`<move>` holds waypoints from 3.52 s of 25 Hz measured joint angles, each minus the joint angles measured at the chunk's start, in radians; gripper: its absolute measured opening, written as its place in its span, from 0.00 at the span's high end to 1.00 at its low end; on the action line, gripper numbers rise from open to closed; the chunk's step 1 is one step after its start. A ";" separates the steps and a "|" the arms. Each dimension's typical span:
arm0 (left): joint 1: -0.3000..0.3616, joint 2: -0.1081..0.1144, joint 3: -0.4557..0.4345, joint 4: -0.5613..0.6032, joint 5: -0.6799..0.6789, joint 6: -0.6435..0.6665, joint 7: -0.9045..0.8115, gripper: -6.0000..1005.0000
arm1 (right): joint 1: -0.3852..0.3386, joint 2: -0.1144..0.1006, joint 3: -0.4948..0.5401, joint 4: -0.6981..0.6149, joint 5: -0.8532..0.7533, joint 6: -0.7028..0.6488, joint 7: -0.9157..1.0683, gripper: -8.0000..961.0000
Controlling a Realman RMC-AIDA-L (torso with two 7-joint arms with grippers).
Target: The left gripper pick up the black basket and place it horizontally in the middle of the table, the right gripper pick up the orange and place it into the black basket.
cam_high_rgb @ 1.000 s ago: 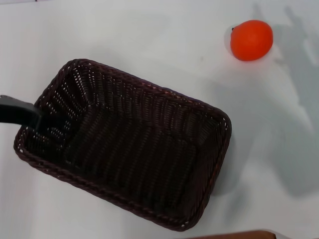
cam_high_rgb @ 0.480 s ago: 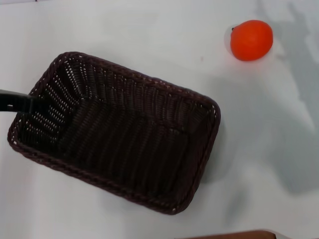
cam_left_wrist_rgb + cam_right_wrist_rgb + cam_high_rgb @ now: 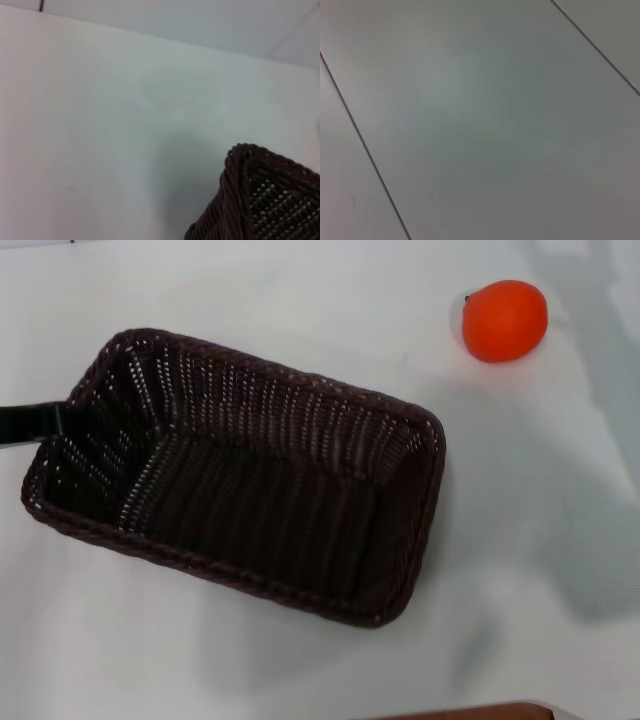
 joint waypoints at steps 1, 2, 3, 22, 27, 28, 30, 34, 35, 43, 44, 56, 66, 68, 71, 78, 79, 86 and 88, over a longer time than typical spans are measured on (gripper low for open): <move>0.016 0.000 0.002 -0.003 -0.015 0.014 -0.010 0.82 | 0.003 -0.001 0.002 0.008 0.000 -0.009 0.002 0.01; 0.036 -0.001 0.005 -0.009 -0.032 0.033 -0.024 0.82 | 0.007 -0.001 0.002 0.014 -0.001 -0.015 0.002 0.01; 0.059 -0.002 0.007 -0.018 -0.052 0.054 -0.036 0.82 | 0.012 -0.002 0.002 0.018 -0.003 -0.023 0.003 0.01; 0.302 -0.003 0.194 0.045 -0.364 0.381 -0.053 0.82 | 0.085 -0.018 -0.006 0.038 -0.023 -0.084 0.003 0.01; 0.338 -0.002 0.227 0.047 -0.433 0.421 -0.017 0.82 | 0.075 -0.008 -0.007 0.038 -0.023 -0.077 0.003 0.01; 0.340 -0.001 0.229 0.056 -0.453 0.423 -0.002 0.82 | 0.073 -0.007 -0.008 0.038 -0.023 -0.077 0.003 0.01; 0.335 0.003 0.225 0.087 -0.494 0.412 0.028 0.82 | 0.067 -0.006 -0.015 0.038 -0.024 -0.074 0.003 0.01; 0.303 0.006 0.173 0.186 -0.586 0.343 0.111 0.79 | 0.060 -0.005 -0.029 0.037 -0.025 -0.062 0.003 0.01; 0.296 0.005 0.153 0.207 -0.611 0.323 0.136 0.78 | 0.058 -0.004 -0.031 0.037 -0.025 -0.062 0.003 0.01; 0.278 0.007 0.029 0.258 -0.671 0.229 0.206 0.52 | 0.028 0.001 -0.050 0.036 -0.025 -0.036 0.001 0.01; 0.275 0.007 0.008 0.258 -0.671 0.217 0.212 0.48 | 0.023 0.002 -0.052 0.035 -0.025 -0.033 -0.001 0.01; 0.079 0.012 -0.539 0.546 -0.673 -0.046 0.603 0.34 | 0.006 0.011 -0.124 -0.054 -0.081 -0.078 -0.159 0.01; -0.009 0.012 -0.762 0.793 -0.798 -0.190 0.942 0.35 | 0.051 0.013 -0.179 -0.067 -0.088 -0.338 -0.213 0.04; -0.010 0.012 -0.768 0.803 -0.806 -0.197 0.955 0.35 | 0.062 0.015 -0.194 -0.067 -0.088 -0.349 -0.227 0.09; -0.012 0.012 -0.770 0.804 -0.814 -0.205 0.956 0.35 | 0.081 0.014 -0.224 -0.066 -0.089 -0.388 -0.231 0.16; -0.007 0.010 -0.773 0.807 -0.842 -0.226 0.950 0.35 | 0.114 0.015 -0.241 -0.058 -0.089 -0.535 -0.231 0.21; -0.005 0.010 -0.773 0.811 -0.849 -0.226 0.950 0.35 | 0.119 0.015 -0.242 -0.058 -0.089 -0.553 -0.231 0.21; -0.006 0.010 -0.774 0.830 -0.868 -0.227 0.946 0.35 | 0.126 0.015 -0.283 -0.057 -0.089 -0.587 -0.236 0.21; -0.008 0.010 -0.775 0.836 -0.874 -0.228 0.946 0.35 | 0.125 0.015 -0.294 -0.053 -0.089 -0.583 -0.239 0.24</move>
